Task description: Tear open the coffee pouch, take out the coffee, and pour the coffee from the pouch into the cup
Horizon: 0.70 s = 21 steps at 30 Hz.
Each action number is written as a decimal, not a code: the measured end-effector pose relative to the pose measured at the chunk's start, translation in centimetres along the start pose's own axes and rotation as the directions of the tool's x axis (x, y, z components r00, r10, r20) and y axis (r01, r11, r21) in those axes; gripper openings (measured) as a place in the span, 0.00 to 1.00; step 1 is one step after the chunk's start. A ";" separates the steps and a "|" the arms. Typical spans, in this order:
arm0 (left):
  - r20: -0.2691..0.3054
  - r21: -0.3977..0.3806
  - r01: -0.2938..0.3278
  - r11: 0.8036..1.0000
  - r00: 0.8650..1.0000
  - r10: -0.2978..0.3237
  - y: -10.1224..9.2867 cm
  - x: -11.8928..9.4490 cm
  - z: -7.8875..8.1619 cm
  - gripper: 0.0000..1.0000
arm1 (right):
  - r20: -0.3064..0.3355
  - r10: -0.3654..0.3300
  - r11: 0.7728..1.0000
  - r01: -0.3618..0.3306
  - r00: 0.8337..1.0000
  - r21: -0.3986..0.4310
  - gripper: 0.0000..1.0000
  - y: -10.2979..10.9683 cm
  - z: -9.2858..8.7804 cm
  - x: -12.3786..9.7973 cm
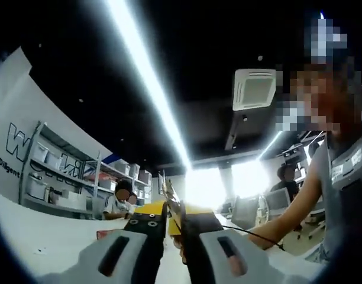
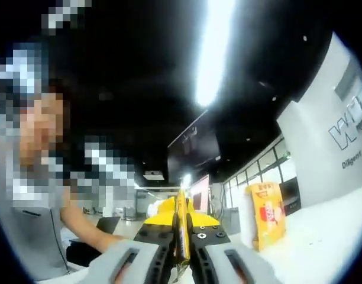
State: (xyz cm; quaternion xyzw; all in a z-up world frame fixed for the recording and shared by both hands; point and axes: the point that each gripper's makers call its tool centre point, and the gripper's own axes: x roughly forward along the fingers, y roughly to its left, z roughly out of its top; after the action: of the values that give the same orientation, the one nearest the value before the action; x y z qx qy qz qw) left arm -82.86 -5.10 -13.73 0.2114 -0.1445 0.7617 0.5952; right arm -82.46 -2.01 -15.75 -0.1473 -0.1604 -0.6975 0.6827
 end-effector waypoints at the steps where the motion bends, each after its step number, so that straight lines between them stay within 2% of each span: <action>1: -0.002 -0.001 -0.002 1.000 1.000 0.002 0.1 0.0 0.0 0.12 | -0.003 -0.002 1.000 0.002 1.000 -0.001 0.08 -0.1 -0.1 0.0; 4: -0.031 -0.024 -0.007 1.000 1.000 0.007 0.1 -0.1 -0.2 0.11 | -0.068 -0.001 1.000 0.000 0.998 -0.015 0.08 -0.3 -1.2 0.0; 7: -0.105 -0.119 -0.012 0.993 0.994 -0.001 0.1 -0.4 -0.8 0.10 | -0.113 0.001 1.000 -0.004 0.994 -0.022 0.08 -0.1 -2.0 0.2; 8: -0.116 -0.126 -0.008 0.992 0.993 -0.007 0.2 -0.4 -0.7 0.10 | -0.126 0.001 1.000 -0.005 0.992 -0.028 0.08 0.0 -2.2 0.3; 14: -0.143 -0.115 0.009 0.993 0.989 -0.025 -0.5 -0.4 -0.8 0.09 | -0.196 0.007 0.999 -0.013 0.981 -0.030 0.08 0.5 -3.3 0.6; 21: -0.194 -0.095 0.018 0.995 0.980 -0.036 -1.0 -0.2 -1.8 0.09 | -0.285 0.002 0.999 -0.016 0.959 -0.044 0.07 0.8 -5.1 0.9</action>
State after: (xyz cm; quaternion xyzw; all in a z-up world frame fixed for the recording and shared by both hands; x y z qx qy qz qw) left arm -82.09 -4.16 -15.38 0.1098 -0.1177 0.7631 0.6259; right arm -81.58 -5.01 -19.96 -0.0620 -0.0438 -0.7118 0.6983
